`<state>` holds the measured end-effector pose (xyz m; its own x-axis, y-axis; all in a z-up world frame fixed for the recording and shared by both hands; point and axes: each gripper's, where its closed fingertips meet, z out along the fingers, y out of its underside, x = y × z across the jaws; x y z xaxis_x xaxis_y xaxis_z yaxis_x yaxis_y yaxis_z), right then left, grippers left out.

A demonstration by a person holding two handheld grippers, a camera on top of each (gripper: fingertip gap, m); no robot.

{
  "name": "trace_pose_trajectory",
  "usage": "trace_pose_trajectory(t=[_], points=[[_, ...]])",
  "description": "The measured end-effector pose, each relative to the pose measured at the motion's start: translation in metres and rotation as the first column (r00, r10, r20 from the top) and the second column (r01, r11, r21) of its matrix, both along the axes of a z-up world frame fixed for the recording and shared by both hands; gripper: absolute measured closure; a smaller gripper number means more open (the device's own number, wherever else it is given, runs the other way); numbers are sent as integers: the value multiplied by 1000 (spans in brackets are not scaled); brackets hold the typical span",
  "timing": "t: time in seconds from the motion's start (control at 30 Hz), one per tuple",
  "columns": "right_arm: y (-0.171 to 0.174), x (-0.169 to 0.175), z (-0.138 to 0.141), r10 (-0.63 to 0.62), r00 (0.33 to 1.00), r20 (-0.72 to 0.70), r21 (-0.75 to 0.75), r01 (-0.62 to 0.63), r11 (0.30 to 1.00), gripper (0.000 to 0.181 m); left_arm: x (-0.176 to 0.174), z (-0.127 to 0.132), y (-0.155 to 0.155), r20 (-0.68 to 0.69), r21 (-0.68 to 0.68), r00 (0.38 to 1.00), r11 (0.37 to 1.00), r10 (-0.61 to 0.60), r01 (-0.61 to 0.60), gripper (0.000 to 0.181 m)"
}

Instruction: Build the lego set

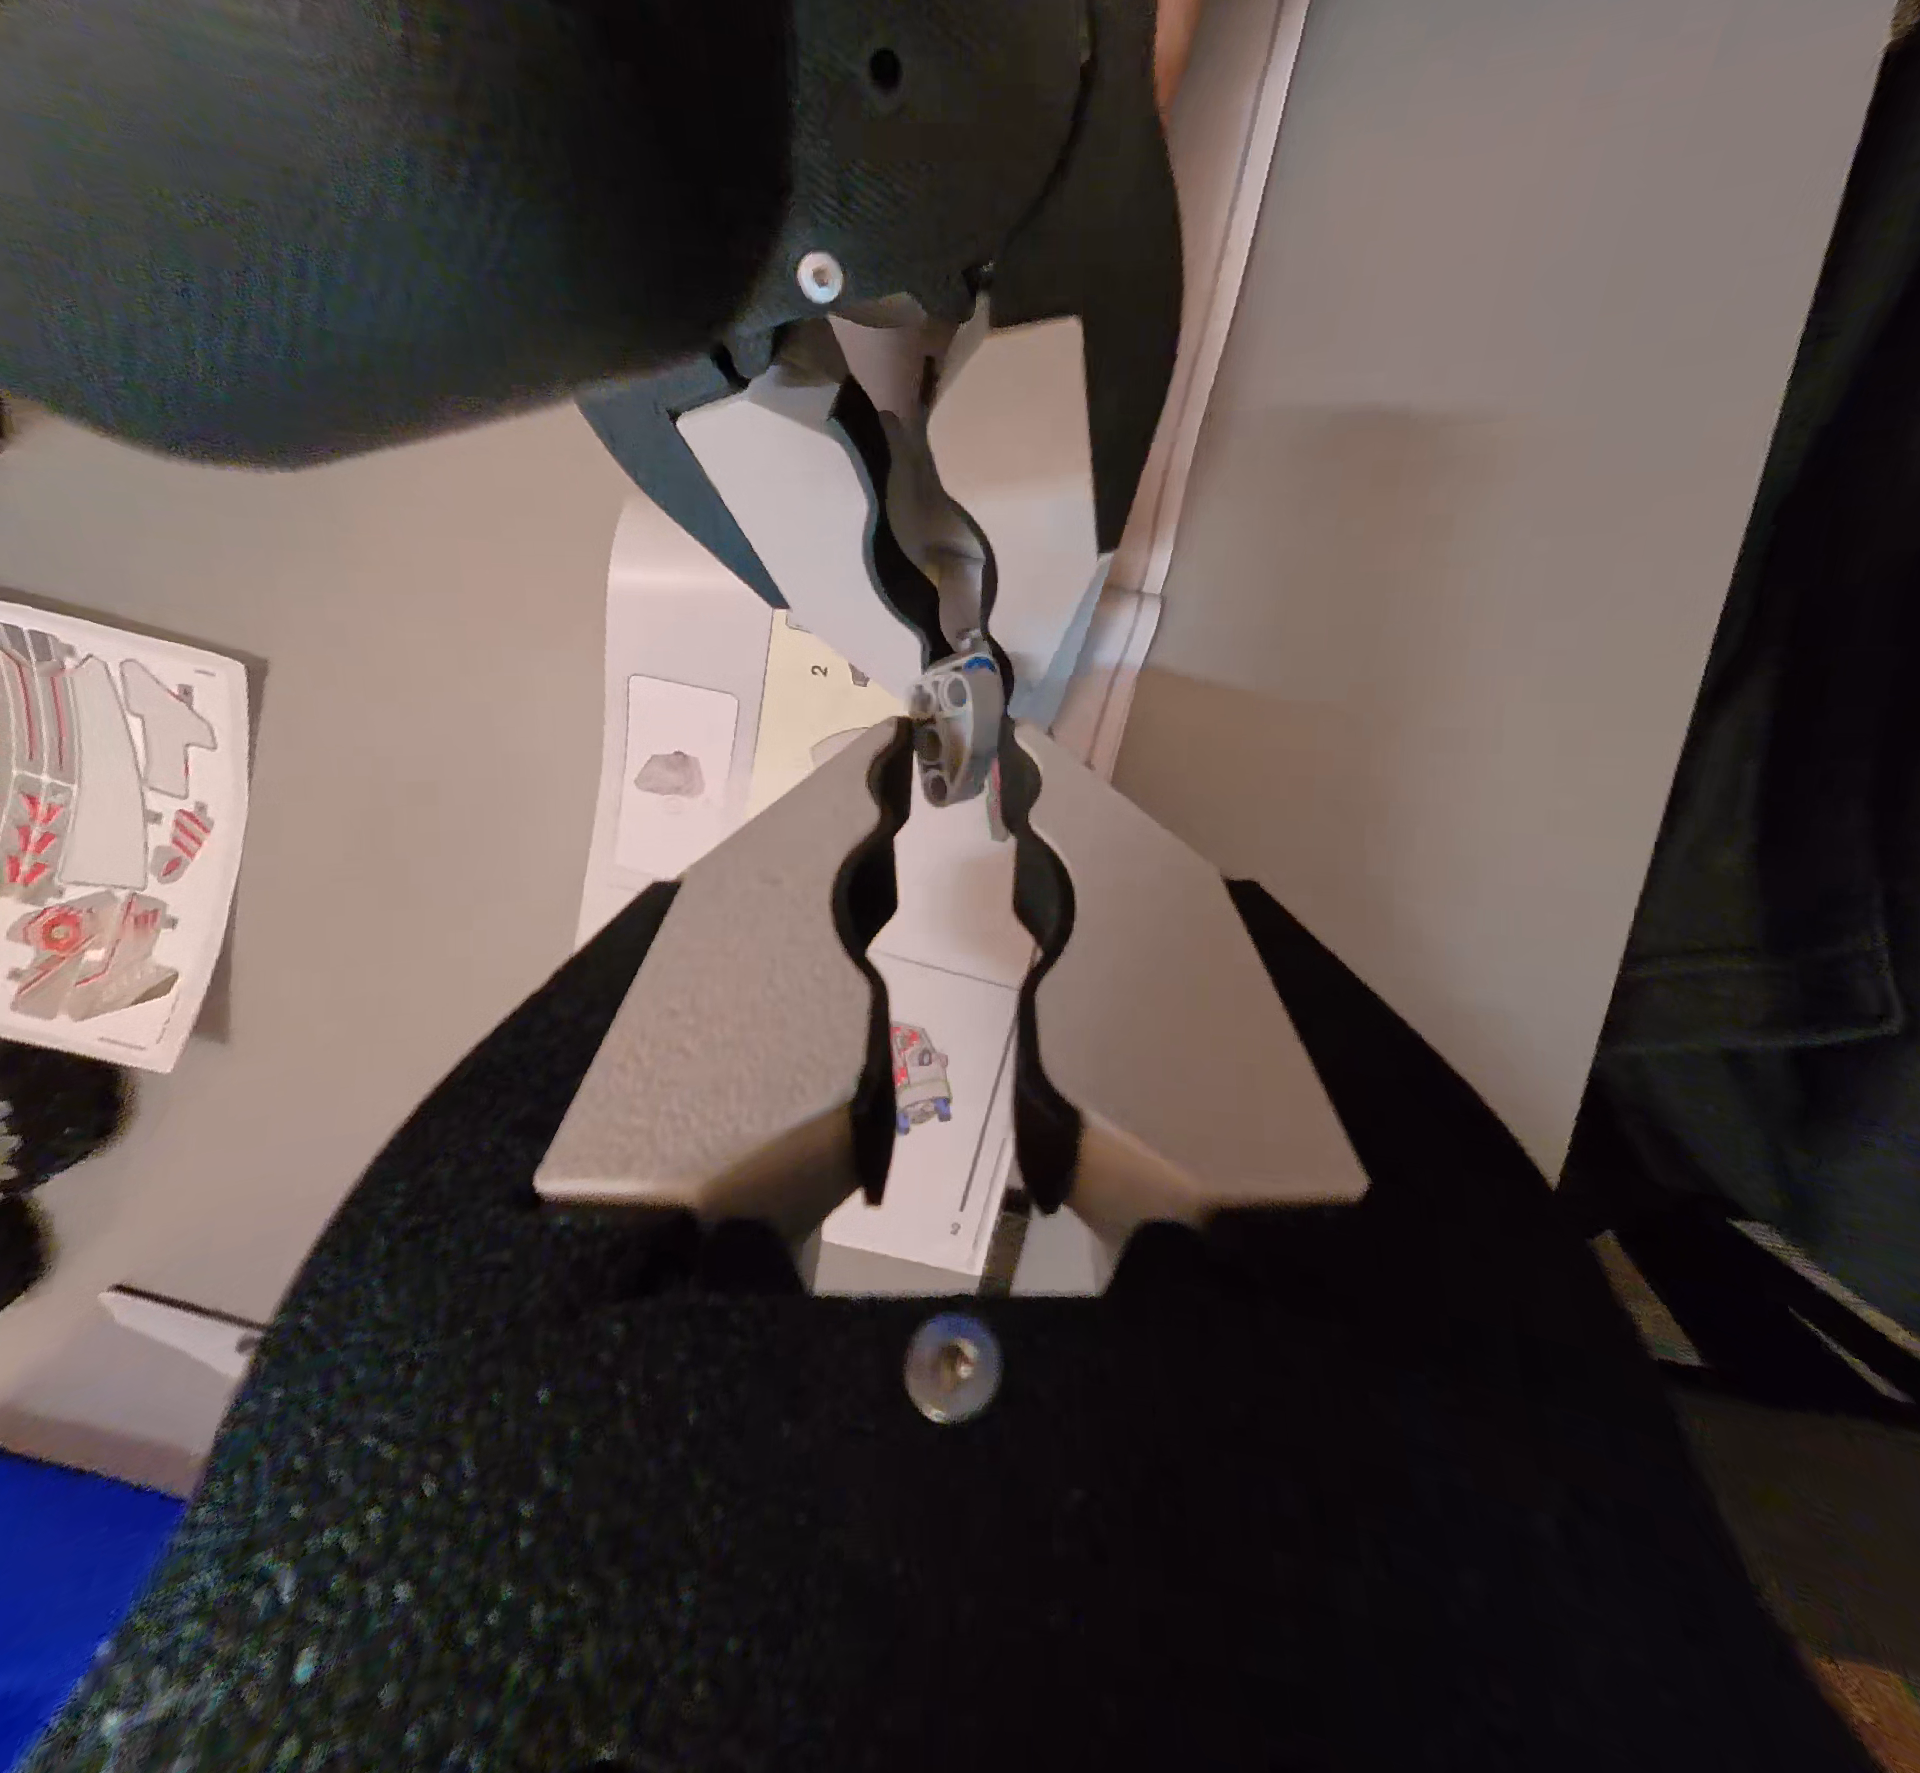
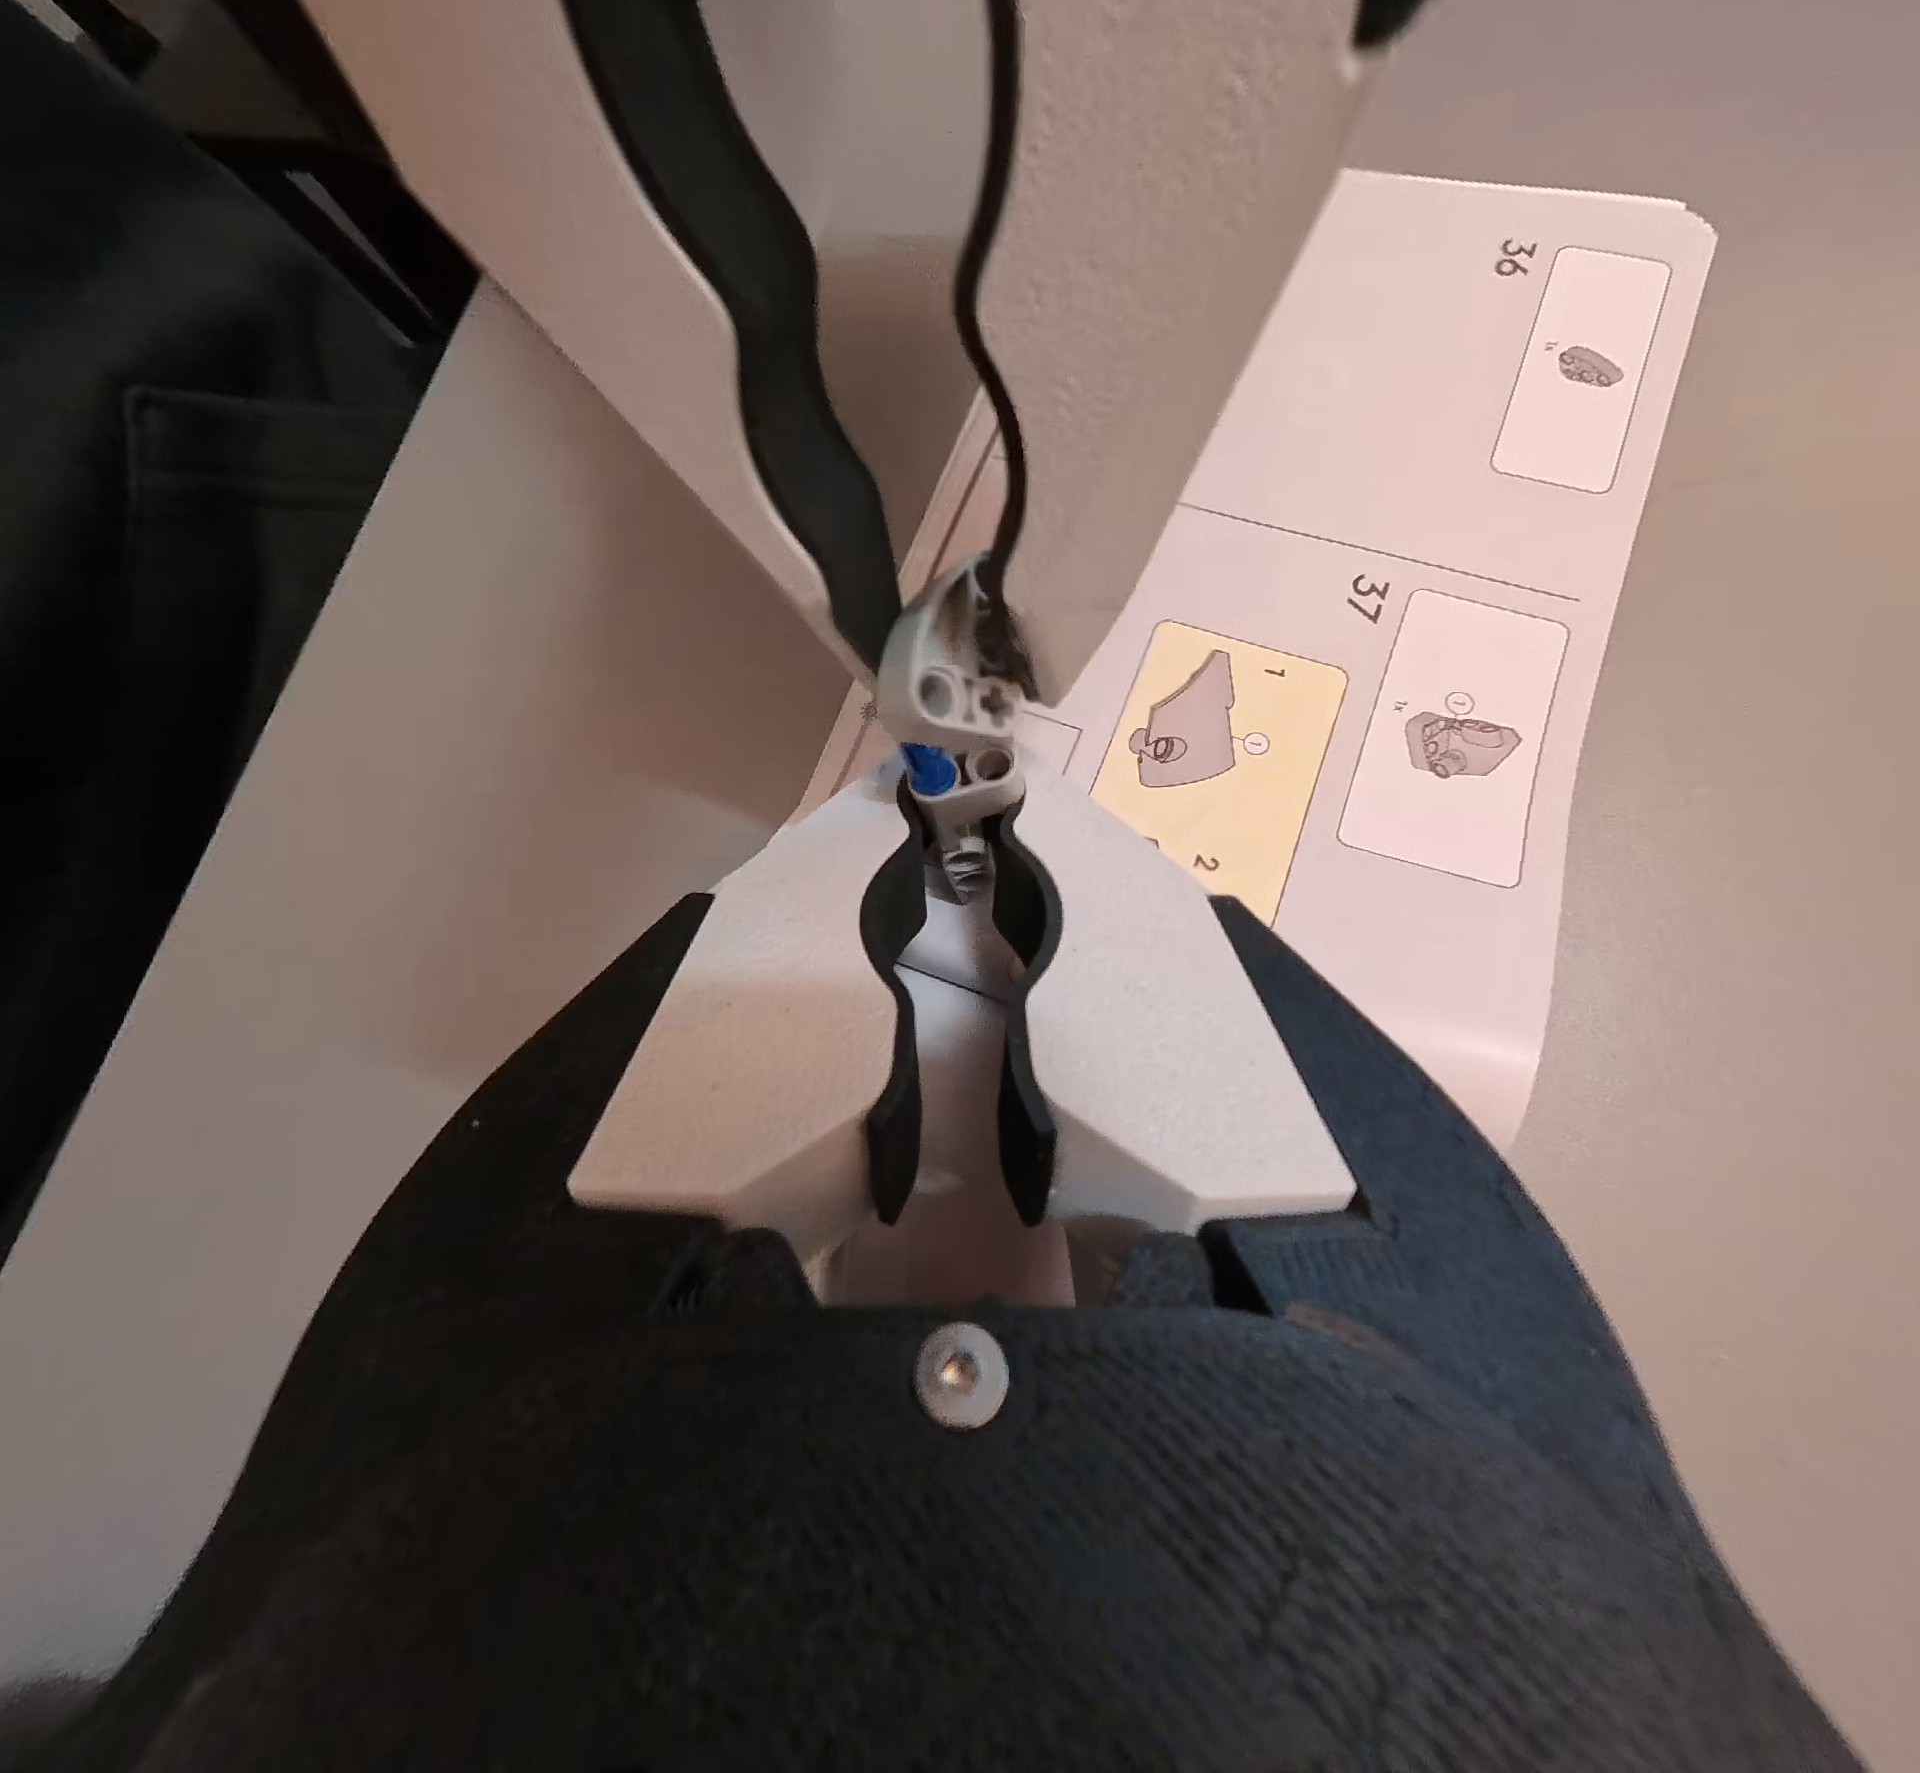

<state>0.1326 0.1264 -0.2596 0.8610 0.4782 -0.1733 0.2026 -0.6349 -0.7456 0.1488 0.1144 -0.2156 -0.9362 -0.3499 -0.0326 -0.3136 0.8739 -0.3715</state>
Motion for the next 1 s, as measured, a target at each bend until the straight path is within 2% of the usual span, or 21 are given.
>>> trace_pose_trajectory(t=[0.17, 0.27, 0.37, 0.43, 0.5, 0.57, 0.67, 0.8, 0.9, 0.97, 1.0], points=[[0, 0, 0, -2, 1000, 9, 6, 2, 1000, 178, 2, 7, 3, 43, -24, 999, 1000, -5, 6, 177], [-5, 0, 1, -10, 1000, -9, 0, 10, 1000, 178, 17, 13, 36, 213, 50, 976, 997, 53, -65, 177], [-9, 0, 1, -15, 999, -34, -11, 14, 1000, 178, 38, -4, 72, 447, 168, 892, 973, 66, -156, 176], [-8, 0, 1, -16, 999, -33, -14, 15, 1000, 178, 35, -25, 74, 481, 224, 876, 963, 22, -148, 173], [-8, 0, 1, -16, 999, -29, -12, 16, 1000, 178, 32, -35, 68, 509, 263, 860, 957, -31, -121, 167], [-9, 0, 1, -19, 999, -31, -13, 19, 1000, 178, 29, -41, 65, 510, 285, 858, 952, -54, -110, 163], [-9, -1, 1, -11, 999, -37, -16, 11, 1000, 178, 25, -41, 63, 486, 227, 874, 965, 4, -130, 165], [-9, -1, 1, -11, 999, -33, -14, 11, 1000, 178, 2, -38, 51, 264, 19, 956, 991, 126, -136, 156], [-9, -1, 1, -11, 999, -35, -15, 10, 1000, 178, 6, -27, 54, 254, -80, 949, 981, 189, -174, 160], [-10, -1, 1, -9, 999, -36, -15, 9, 1000, 178, 8, -25, 58, 266, -69, 948, 984, 177, -164, 157], [-10, -2, 1, -7, 999, -38, -16, 6, 1000, 178, 10, -24, 61, 290, -35, 948, 991, 134, -129, 156]])
